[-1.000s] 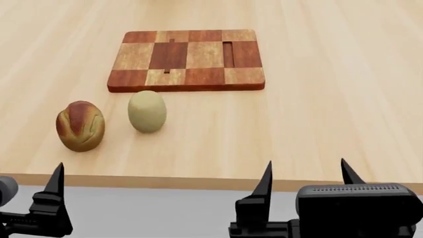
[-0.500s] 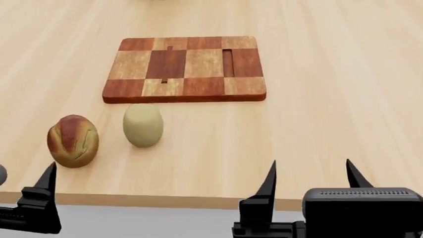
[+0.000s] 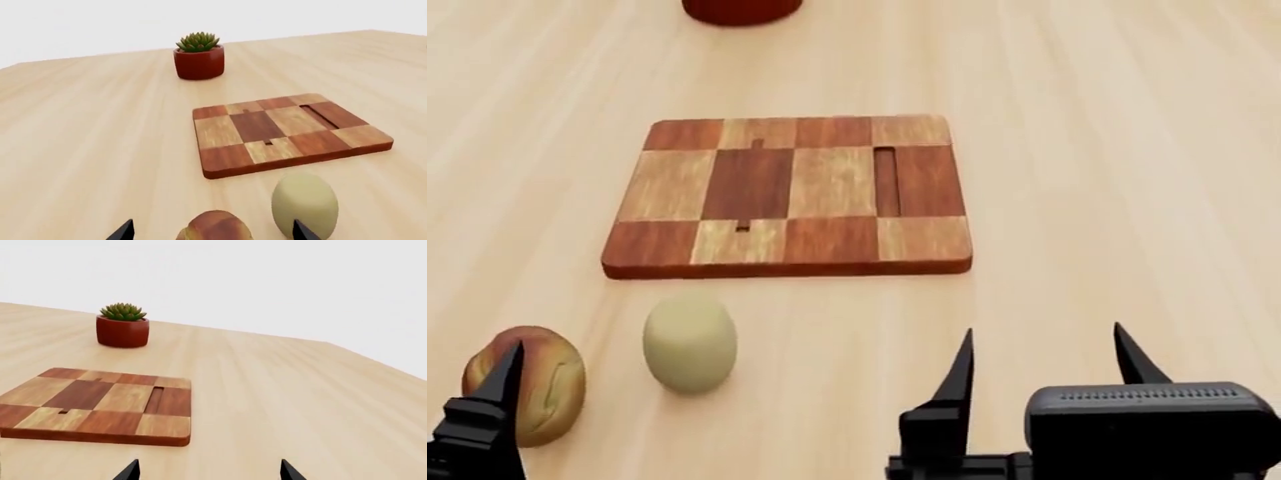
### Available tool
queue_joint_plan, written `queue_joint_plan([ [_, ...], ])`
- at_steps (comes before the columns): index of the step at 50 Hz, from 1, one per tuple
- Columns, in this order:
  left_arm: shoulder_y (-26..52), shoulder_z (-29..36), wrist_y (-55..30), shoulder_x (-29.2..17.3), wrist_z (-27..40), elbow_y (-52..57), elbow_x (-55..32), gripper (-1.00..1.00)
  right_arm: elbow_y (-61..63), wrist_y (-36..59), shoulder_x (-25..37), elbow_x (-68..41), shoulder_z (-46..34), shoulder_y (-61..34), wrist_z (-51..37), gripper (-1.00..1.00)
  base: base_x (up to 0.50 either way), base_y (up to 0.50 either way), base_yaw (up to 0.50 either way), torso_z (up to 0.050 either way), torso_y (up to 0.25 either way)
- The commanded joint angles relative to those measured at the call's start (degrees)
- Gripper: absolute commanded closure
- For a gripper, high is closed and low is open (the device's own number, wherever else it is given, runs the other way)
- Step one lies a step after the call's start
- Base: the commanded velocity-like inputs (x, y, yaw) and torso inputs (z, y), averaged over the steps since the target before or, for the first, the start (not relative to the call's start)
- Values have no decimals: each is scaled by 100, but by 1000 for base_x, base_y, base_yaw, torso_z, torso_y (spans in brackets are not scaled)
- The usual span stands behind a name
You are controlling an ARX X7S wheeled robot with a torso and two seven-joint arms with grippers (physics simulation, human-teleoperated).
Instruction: Place the bread and cheese on the cutting board.
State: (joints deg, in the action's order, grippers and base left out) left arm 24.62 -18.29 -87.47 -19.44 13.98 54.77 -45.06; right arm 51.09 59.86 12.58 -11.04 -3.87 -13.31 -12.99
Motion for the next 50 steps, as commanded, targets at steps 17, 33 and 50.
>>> queue_joint_plan([
  [17, 222, -1051, 341, -1749, 3127, -241, -5590, -100, -93, -141, -117, -88, 205, 232, 118, -100, 203, 0, 0, 0, 1],
  [33, -425, -1057, 901, -3114, 3234, -973, -7105, -100, -302, -339, -121, -130, 81, 377, 105, -100, 0, 0, 0, 0, 0],
  [50, 400, 92, 372, -2691, 2604, -1403, -5687, -100, -413, -495, -86, -182, 35, 469, 95, -100, 0, 0, 0, 0, 0],
])
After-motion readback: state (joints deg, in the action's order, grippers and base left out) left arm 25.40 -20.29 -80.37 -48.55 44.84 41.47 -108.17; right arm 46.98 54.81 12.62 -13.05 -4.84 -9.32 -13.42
